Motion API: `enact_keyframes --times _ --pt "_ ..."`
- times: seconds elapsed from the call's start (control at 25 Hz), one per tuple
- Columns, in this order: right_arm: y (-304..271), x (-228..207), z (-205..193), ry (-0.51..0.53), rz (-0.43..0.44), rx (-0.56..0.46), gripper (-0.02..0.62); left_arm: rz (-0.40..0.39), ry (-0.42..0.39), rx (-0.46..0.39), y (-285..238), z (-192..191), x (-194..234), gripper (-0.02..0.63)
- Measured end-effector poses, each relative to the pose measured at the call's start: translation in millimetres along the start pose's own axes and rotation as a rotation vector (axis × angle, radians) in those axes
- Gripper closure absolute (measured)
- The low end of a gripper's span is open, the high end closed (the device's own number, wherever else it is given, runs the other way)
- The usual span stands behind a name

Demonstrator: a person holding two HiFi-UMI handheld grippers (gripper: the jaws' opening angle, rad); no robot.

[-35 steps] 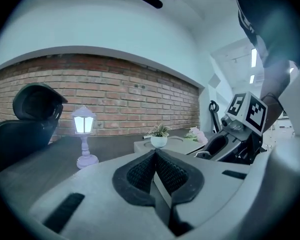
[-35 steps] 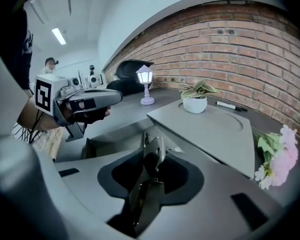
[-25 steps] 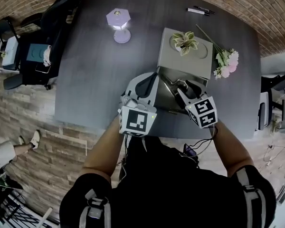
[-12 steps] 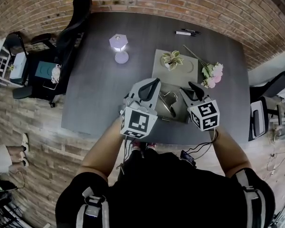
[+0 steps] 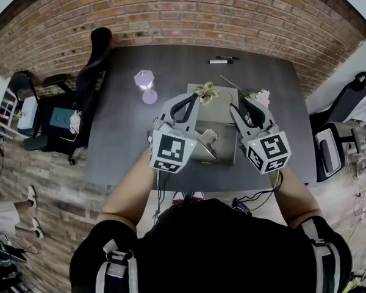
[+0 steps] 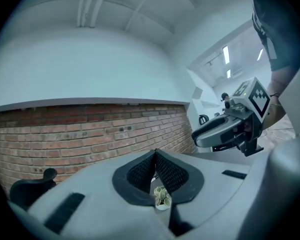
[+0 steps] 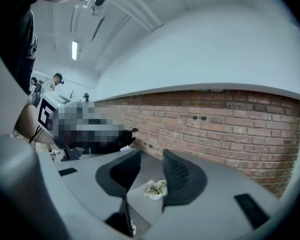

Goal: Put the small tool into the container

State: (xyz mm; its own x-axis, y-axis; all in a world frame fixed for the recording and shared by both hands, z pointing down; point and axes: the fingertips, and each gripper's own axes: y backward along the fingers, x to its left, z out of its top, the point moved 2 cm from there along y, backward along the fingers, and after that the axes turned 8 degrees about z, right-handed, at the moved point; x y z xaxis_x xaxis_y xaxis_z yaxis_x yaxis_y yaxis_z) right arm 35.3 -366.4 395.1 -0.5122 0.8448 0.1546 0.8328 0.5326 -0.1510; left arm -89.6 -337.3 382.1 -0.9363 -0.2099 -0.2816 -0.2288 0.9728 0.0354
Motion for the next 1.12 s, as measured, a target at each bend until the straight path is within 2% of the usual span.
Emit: enact_keyframes --times 0.16,0.36,0.68,1.12 --pt "21.4 -6.2 33.7 0.033 -0.049 -0.099 0.491 -0.018 -0.010 -0.049 -5.1 27.4 -4.3 0.597" --pt "40.8 -11.3 53.7 0.055 -0.112 -0.183 0.596 -0.018 -0.019 -0.093 -6.9 52.6 -2.7 0.597" --pt "54.6 -16.7 64.4 0.065 -0.135 -0.244 0.598 -0.020 -0.026 -0.132 -2.5 74.5 -5.6 0.597" --pt "57.4 -16.2 70.8 0.080 -0.140 -0.274 0.600 -0.030 -0.044 -0.152 3.5 85.5 -9.7 0.597"
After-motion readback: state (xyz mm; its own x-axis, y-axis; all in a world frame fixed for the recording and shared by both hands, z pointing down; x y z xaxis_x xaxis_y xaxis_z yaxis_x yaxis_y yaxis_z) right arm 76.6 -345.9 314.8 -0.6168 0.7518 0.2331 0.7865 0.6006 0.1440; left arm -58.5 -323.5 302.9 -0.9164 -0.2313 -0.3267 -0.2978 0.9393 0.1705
